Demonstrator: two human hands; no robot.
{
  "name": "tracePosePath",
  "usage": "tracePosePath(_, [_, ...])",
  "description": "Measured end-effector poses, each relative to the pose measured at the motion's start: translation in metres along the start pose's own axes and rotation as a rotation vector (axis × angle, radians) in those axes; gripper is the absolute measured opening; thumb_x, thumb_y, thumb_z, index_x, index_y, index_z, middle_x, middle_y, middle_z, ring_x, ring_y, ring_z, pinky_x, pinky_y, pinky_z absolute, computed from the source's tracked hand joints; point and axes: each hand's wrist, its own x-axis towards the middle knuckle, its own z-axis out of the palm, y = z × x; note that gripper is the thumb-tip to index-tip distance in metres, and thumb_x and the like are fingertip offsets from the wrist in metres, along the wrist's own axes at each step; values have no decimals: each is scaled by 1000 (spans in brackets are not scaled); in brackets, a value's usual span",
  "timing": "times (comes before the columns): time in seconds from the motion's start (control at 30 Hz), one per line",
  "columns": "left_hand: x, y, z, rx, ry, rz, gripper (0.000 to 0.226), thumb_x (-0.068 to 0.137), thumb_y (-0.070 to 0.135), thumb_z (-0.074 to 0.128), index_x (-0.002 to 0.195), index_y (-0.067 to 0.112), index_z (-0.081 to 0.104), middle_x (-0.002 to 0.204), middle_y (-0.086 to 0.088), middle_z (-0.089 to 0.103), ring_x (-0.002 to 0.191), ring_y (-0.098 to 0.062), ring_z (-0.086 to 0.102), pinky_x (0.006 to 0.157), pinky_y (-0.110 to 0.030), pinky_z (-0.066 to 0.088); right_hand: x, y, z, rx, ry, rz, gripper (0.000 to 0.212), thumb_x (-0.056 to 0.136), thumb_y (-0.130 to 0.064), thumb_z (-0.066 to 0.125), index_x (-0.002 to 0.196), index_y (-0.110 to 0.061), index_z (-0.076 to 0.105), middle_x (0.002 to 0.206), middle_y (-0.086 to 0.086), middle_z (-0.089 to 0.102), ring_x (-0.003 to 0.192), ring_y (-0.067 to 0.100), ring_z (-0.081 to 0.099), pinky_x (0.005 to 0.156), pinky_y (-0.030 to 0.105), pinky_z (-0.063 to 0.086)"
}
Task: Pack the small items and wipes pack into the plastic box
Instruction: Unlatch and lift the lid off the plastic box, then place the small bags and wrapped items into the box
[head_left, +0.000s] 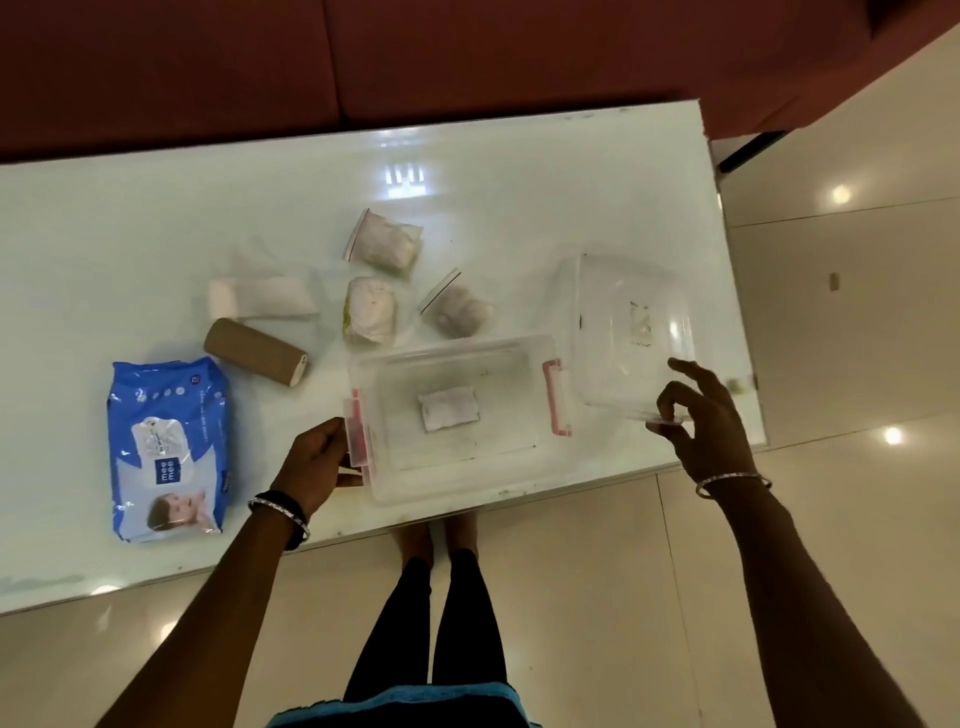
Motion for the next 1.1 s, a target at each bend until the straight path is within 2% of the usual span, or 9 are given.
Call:
tracePosePath(0.17, [1,-4,1,19,7,32,29,102,17,41,108,0,64,99,-22,70,85,-33,68,55,-23,57,6,23,40,-156,-90,19,44,68,25,69,72,-17,54,154,6,40,148,30,28,78,18,43])
tracePosePath(0.3, [2,-6,1,29,11,35,29,102,17,41,109,1,64,102,-24,70,83,-32,70,56,-24,58,11,27,59,-213,-111,10,42,65,30,67,75,-11,59,153,12,39,146,37,29,83,30,52])
tracePosePath(0.43, [1,-5,1,59,29,43,30,103,15,38,109,0,63,102,-24,69,82,-30,70,56,-23,58,10,24,61,-252,-108,16,44,65,30,65,77,-12,58,155,13,36,147,39,26,93,27,44])
tracePosePath(0.53, [0,-3,0,93,61,37,28,102,15,39,106,3,65,101,-22,70,85,-33,70,62,-29,61,13,16,56,-276,-147,43,38,70,27,62,82,-10,61,159,10,29,149,35,24,108,46,44])
tracePosePath(0.6, [-3,1,-1,125,85,34,25,101,16,43,102,10,68,95,-16,71,85,-32,71,67,-35,62,18,8,48,-284,-178,100,38,71,24,58,86,-11,65,157,8,31,140,33,40,109,54,40])
tracePosePath(0.73, [-3,16,-16,239,252,158,20,97,19,50,92,28,67,81,0,72,73,-17,71,70,-36,60,32,-36,41,-26,133,171,25,78,9,61,87,-12,70,112,10,70,110,32,65,97,27,44])
tracePosePath(0.83, [4,38,-24,281,456,289,18,96,18,51,99,21,68,83,0,73,74,-13,70,71,-32,57,47,-87,39,270,352,215,18,83,3,59,88,-10,71,86,-2,71,88,18,69,75,1,45])
tracePosePath(0.97, [23,79,-16,343,573,433,14,94,21,55,98,20,68,86,6,69,79,-13,67,72,-28,54,77,-148,44,343,400,46,21,82,4,55,89,-11,69,84,-5,71,80,10,67,77,27,55])
tracePosePath(1.1, [54,106,-2,411,547,413,25,89,28,61,108,12,64,103,-5,69,90,-22,67,79,-36,55,112,-185,60,267,262,-46,17,84,-3,61,98,-9,68,91,1,73,85,16,69,77,24,49])
